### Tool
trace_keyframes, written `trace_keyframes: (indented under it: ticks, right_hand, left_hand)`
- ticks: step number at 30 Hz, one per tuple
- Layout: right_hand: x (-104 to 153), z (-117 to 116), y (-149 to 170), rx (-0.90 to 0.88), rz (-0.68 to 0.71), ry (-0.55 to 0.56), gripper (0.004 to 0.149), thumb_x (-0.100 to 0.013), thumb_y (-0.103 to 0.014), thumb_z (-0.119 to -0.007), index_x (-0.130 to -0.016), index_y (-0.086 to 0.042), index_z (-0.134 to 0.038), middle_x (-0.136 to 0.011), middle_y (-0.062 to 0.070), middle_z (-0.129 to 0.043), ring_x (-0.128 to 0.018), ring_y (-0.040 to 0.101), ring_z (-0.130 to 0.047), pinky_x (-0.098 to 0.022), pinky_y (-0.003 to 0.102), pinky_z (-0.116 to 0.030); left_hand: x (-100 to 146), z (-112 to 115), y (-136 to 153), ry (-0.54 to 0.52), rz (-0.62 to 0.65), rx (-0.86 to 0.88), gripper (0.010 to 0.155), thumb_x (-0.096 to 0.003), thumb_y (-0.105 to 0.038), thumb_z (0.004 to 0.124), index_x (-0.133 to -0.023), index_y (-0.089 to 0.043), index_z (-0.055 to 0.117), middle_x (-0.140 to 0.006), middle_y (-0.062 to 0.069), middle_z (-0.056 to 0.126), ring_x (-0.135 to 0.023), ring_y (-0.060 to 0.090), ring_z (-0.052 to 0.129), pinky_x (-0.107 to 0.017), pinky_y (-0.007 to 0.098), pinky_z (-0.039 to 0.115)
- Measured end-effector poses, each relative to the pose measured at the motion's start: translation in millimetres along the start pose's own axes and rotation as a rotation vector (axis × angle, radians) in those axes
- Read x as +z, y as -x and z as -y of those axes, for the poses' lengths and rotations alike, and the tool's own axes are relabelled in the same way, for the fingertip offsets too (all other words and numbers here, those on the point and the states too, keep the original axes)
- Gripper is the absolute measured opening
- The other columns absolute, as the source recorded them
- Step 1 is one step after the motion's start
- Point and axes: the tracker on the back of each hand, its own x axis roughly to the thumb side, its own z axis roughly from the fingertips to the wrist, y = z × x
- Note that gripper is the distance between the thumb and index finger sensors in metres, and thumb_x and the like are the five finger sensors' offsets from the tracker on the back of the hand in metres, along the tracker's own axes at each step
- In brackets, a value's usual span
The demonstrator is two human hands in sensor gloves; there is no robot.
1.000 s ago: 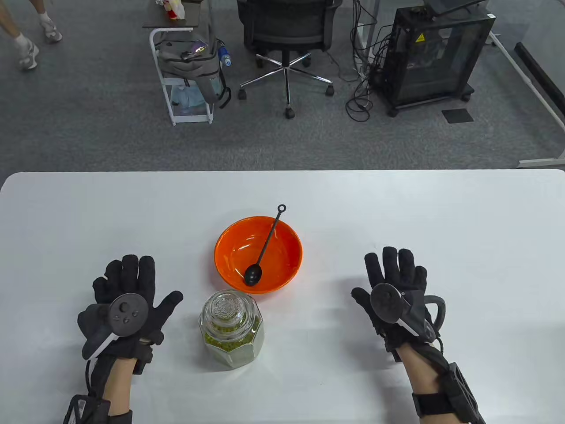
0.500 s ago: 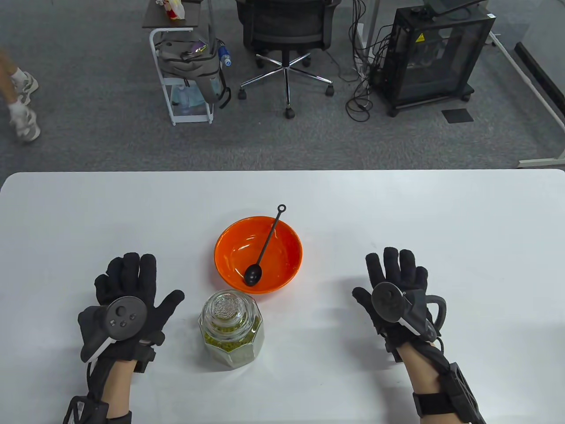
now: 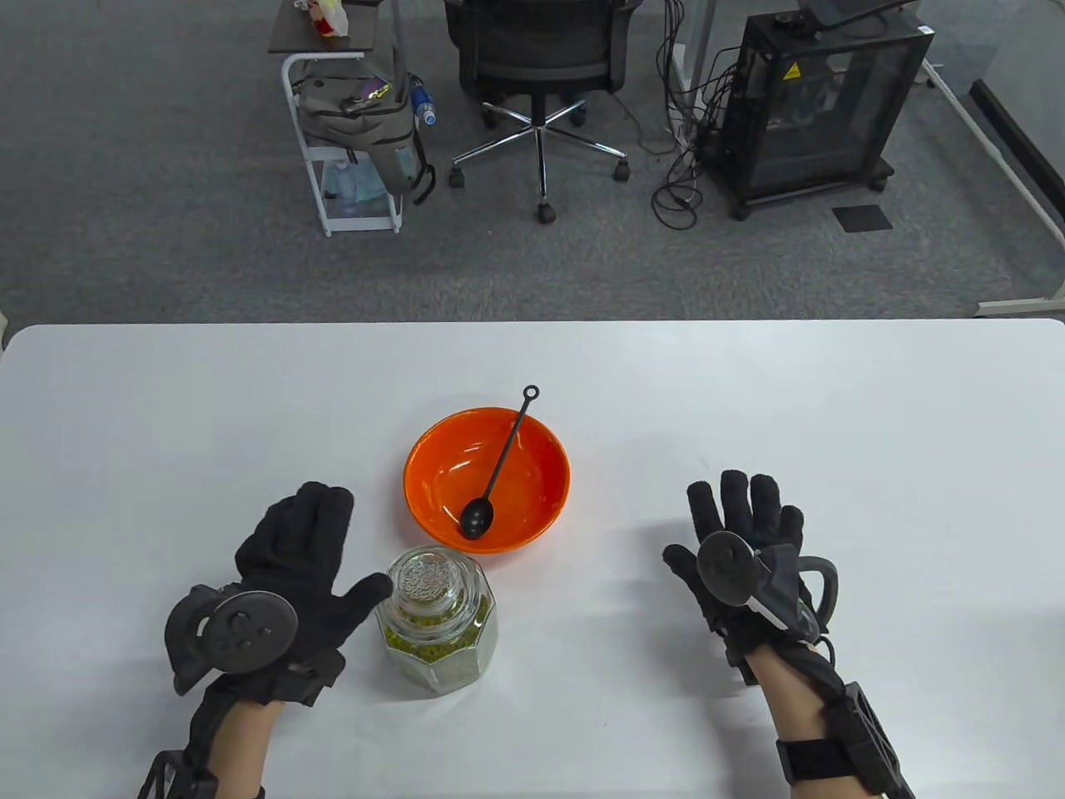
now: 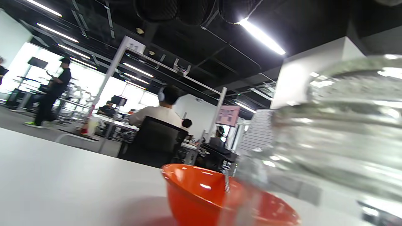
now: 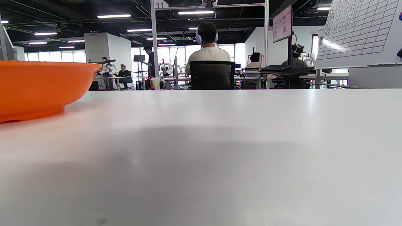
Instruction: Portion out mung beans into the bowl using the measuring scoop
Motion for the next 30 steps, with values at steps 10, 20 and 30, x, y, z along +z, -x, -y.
trace_keyframes:
  ticks: [10,20,30]
  right_hand:
    - [-0.4,-1.6,-0.8,-0.002,0.001,-0.017,0.082,-0.044,-0.068,-0.058,-0.112,-0.029,-0.035,-0.120,0.014,-0.026,-0.108,0.051,-0.026,-0.073,0.072,-0.036]
    - [-0.9,-2.6,-0.2,-0.007,-0.003,-0.025,0.082,-0.044,-0.068,-0.058,-0.112,-0.028,-0.035,-0.120,0.014,-0.026,-0.107,0.051,-0.026,-0.073,0.072,-0.036]
    - [-1.3,-3.5,-0.2,-0.007,-0.001,-0.030,0.082,-0.044,-0.068,-0.058,-0.112,-0.028,-0.035,-0.120,0.014,-0.026,-0.107,0.051,-0.026,-0.073,0.072,-0.036]
  left_hand:
    - [-17.9,22.5,-43.3,0.164,0.074,-0.100,0.108,-0.0444,-0.090,0.066,-0.114,-0.010,0.047,-0.114,0.024,0.049,-0.090,0.047,0.061,-0.063,0.059,0.055]
    - [-22.7,31.3,-46.6,0.212,0.067,-0.137,0.096,-0.0476,-0.084,0.070,-0.112,-0.015,0.053,-0.106,0.016,0.060,-0.086,0.043,0.066,-0.063,0.061,0.056]
    - [-24.2,31.1,-46.6,0.187,0.105,-0.113,0.092,-0.0480,-0.078,0.073,-0.109,-0.011,0.058,-0.094,0.019,0.071,-0.074,0.043,0.072,-0.062,0.062,0.057]
